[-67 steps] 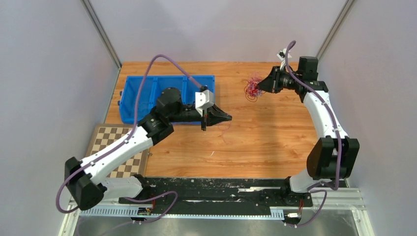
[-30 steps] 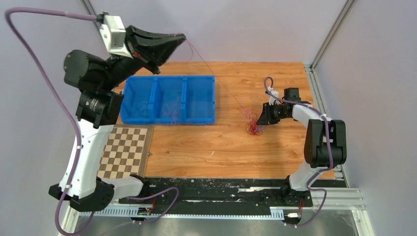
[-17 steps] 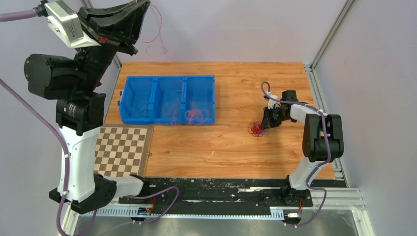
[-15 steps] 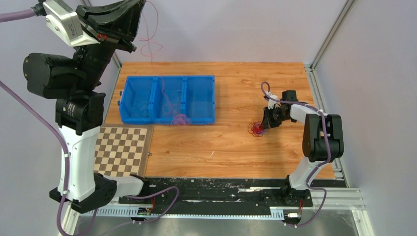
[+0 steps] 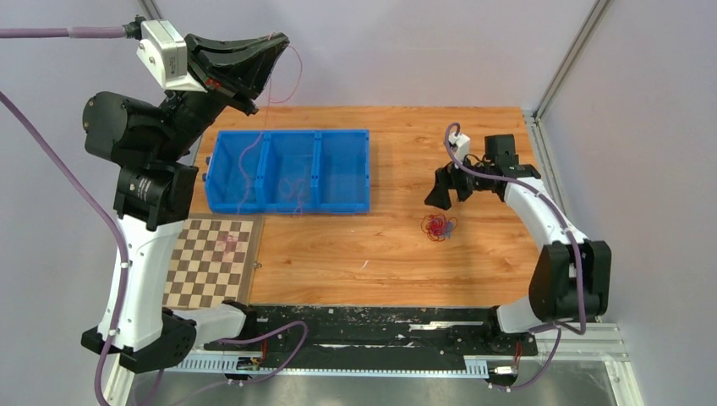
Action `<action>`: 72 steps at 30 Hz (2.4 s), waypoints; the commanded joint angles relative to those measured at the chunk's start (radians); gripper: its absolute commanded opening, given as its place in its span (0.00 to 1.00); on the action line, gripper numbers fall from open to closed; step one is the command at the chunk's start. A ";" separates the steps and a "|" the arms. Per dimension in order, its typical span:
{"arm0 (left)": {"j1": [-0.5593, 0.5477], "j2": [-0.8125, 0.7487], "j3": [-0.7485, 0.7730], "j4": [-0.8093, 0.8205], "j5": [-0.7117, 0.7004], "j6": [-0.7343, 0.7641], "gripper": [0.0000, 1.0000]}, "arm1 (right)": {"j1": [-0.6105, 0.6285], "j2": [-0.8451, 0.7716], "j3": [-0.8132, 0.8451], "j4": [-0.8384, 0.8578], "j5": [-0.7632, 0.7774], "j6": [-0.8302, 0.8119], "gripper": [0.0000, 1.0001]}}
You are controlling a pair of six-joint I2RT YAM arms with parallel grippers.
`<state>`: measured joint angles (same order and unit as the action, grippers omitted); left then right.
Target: Untangle the cables
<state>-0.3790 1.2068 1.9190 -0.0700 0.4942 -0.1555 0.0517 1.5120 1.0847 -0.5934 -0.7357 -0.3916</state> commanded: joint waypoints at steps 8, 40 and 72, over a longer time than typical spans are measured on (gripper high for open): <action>-0.003 0.038 -0.046 0.206 0.241 -0.309 0.00 | 0.172 -0.141 0.087 0.023 -0.123 -0.025 0.91; 0.118 -0.217 -0.634 -0.126 0.155 0.016 0.00 | 0.250 0.108 -0.016 0.068 0.021 -0.177 0.80; 0.691 -0.317 -0.663 -0.303 -0.081 0.019 0.00 | -0.147 0.133 0.204 0.047 0.427 -0.215 0.00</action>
<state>0.2207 0.9459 1.2564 -0.3721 0.4343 -0.1341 0.0231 1.6066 1.1873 -0.5564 -0.3664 -0.5896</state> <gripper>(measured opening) 0.007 0.003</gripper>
